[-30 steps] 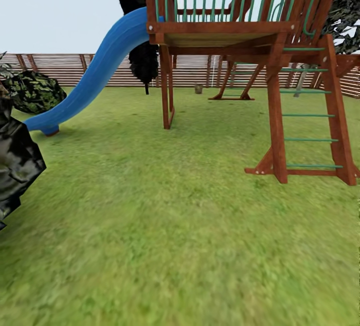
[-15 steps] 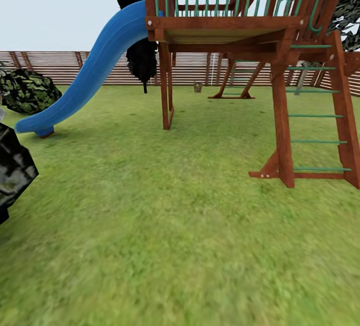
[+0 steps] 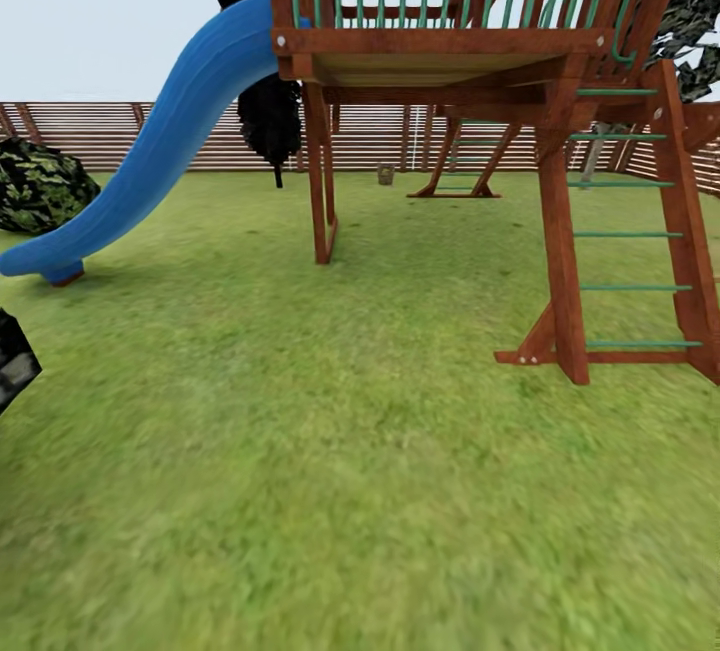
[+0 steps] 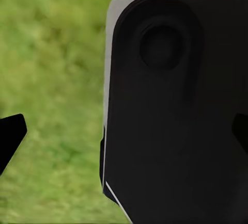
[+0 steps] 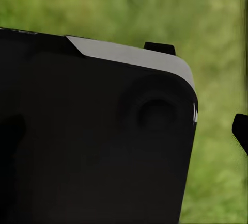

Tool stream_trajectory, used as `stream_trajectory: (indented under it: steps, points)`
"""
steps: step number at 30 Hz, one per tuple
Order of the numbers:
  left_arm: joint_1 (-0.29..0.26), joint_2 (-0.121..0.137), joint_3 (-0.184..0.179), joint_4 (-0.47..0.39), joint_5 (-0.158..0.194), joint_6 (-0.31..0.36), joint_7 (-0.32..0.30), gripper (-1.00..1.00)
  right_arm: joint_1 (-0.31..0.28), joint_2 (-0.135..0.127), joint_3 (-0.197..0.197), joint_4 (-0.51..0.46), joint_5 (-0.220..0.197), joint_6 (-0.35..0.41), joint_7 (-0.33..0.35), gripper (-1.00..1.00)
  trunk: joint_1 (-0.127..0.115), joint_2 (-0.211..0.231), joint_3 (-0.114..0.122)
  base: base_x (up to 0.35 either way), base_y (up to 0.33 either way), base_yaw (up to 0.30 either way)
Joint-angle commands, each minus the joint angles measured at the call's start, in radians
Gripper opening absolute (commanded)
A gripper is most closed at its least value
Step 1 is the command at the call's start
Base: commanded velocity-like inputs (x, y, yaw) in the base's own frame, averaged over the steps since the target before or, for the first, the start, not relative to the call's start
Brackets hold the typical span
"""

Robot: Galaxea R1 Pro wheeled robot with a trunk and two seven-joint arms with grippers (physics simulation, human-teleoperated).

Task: Take the three Easter eggs out of the wicker basket on the lawn in the garden, then place them on the lawn next to a single tree (choose any tree) so that all three eggs are next to the same tree and none are left in the basket.

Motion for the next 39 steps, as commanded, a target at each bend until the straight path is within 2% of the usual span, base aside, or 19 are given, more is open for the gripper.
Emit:
stream_trajectory:
  steps: [1, 10, 31, 39]
  points:
    - [0.000, 0.000, 0.007, 0.001, 0.001, -0.003, 0.000, 1.00, -0.001, 0.000, 0.001, 0.001, 0.008, -0.003, -0.001, 1.00, 0.001, 0.000, -0.001, 0.318, 0.000, -0.269]
    - [0.000, -0.002, 0.007, 0.001, -0.001, -0.003, 0.000, 1.00, -0.001, -0.001, 0.001, 0.001, 0.008, -0.002, -0.001, 1.00, 0.001, 0.000, -0.001, 0.321, 0.000, -0.247]
    - [0.000, -0.005, 0.006, 0.001, -0.001, -0.003, 0.000, 1.00, -0.001, -0.005, 0.001, 0.001, 0.013, -0.003, -0.001, 1.00, 0.001, 0.000, -0.001, 0.325, 0.000, -0.005]
    - [0.000, -0.006, 0.006, 0.001, 0.001, -0.003, 0.025, 1.00, -0.001, -0.005, 0.001, 0.001, 0.013, -0.003, -0.001, 1.00, 0.001, 0.000, -0.001, 0.325, 0.000, 0.000]
